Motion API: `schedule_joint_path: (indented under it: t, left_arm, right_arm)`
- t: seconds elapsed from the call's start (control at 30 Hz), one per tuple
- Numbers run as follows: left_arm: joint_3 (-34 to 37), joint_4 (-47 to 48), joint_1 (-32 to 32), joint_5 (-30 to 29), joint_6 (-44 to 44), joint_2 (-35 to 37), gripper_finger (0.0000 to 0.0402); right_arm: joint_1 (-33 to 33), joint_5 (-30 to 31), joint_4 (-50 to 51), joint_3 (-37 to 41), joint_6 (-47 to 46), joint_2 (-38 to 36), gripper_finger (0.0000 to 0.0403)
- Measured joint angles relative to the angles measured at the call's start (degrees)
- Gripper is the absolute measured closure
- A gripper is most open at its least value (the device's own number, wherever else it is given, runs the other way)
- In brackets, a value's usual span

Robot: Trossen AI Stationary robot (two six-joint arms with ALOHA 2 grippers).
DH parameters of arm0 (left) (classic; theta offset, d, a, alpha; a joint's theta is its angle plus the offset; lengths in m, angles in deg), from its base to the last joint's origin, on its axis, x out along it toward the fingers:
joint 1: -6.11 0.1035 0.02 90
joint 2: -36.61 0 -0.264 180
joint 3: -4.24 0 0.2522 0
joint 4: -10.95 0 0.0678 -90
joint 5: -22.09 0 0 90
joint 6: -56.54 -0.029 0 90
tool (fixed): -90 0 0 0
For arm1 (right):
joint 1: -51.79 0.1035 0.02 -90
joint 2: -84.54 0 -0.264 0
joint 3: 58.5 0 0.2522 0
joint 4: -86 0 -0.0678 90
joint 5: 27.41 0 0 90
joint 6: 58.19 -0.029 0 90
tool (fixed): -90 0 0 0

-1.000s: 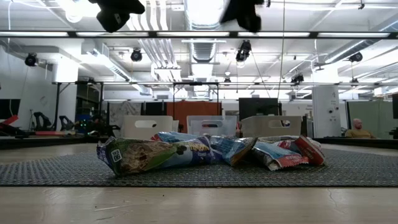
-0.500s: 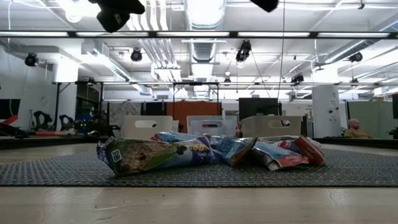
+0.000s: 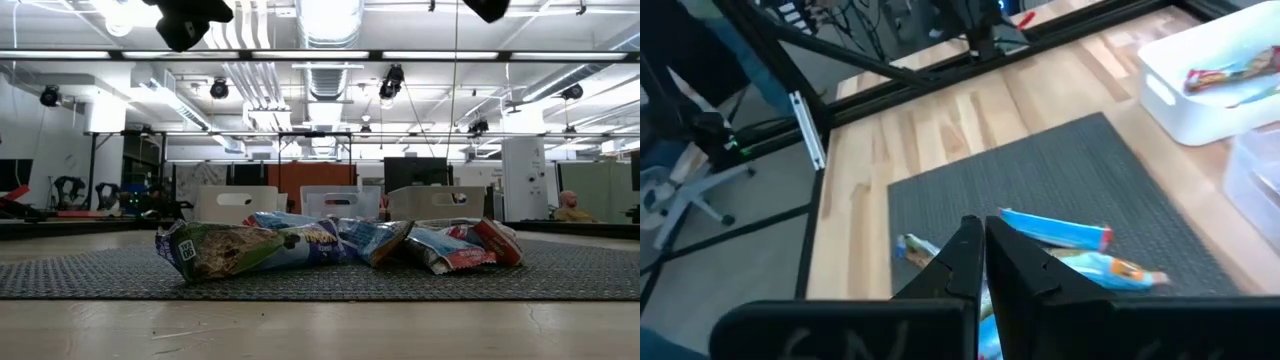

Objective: Pick and place Granola Bars by type
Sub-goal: Put the red granola bar into the white bin

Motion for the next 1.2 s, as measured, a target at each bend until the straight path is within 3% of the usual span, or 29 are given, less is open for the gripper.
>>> schedule_joint_path:
  t: [0.43,0.9,1.2]
  left_arm:
    - [-1.0,-5.1,0.1,0.0,-2.1,0.0,0.0402]
    - [-5.1,-4.2,0.7,0.0,-1.8,0.0,0.0402]
    - [-12.8,9.9,1.5,-2.4,1.8,-4.4,0.04]
  right_arm:
    - [-0.7,1.3,-0.4,7.0,3.1,-12.8,0.0394]
    - [-0.7,3.1,-0.3,8.7,4.4,-14.2,0.0394]
    - [-0.7,3.1,-0.2,9.0,4.3,-14.3,0.0394]
